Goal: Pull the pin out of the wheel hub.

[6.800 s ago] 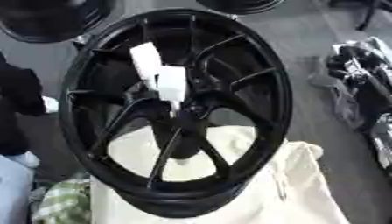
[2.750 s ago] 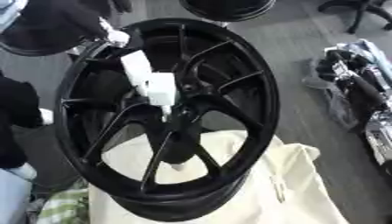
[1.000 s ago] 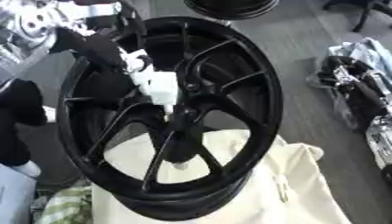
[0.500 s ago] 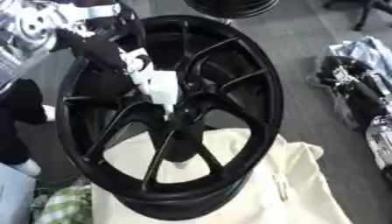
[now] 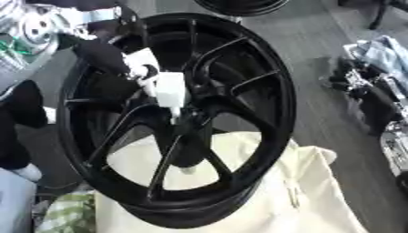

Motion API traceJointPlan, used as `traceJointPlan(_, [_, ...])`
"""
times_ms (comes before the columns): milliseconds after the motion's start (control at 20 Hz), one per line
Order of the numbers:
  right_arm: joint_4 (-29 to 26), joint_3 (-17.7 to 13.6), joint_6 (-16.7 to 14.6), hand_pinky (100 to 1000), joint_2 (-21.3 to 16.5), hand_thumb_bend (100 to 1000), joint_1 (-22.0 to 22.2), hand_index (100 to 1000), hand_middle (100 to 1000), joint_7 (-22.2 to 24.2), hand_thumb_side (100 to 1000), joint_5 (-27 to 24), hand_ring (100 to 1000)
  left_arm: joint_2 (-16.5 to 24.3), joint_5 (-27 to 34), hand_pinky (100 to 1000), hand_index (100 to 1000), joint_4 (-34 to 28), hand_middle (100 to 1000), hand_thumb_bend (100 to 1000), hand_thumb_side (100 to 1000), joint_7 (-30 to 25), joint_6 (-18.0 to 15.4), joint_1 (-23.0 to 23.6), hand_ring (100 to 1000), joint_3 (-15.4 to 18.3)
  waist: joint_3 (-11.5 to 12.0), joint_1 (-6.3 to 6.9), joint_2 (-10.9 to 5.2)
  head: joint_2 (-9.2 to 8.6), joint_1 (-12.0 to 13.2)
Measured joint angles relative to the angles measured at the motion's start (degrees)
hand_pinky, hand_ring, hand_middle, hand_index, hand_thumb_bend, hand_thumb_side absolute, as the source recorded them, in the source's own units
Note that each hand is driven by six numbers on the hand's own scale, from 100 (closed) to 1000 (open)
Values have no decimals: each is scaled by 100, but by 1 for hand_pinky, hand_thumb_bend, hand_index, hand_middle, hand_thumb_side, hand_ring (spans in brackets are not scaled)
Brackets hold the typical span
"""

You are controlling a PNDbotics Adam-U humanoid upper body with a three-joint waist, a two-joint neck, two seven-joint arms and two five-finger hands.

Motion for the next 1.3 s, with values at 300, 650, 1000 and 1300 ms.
traceJointPlan(300, [0,1,1,809,19,246,2,735,631,2,407,40,718,-4,-1,888,829,64,794,410,495,18,18,4,830,9,0,0,13,0,0])
traceJointPlan(650, [0,1,10,809,21,244,2,735,632,11,409,40,718,-29,1,889,829,180,794,419,509,33,33,8,830,10,-20,1,26,0,-43])
traceJointPlan(1000, [0,1,13,810,24,242,3,736,632,16,412,41,719,-67,-23,889,828,369,793,425,511,-2,-2,64,831,10,-46,9,26,0,-88])
traceJointPlan(1300, [1,1,15,811,48,241,6,736,632,17,414,45,720,-115,-35,879,798,451,780,381,501,-78,-78,93,821,24,-57,27,29,0,-86])
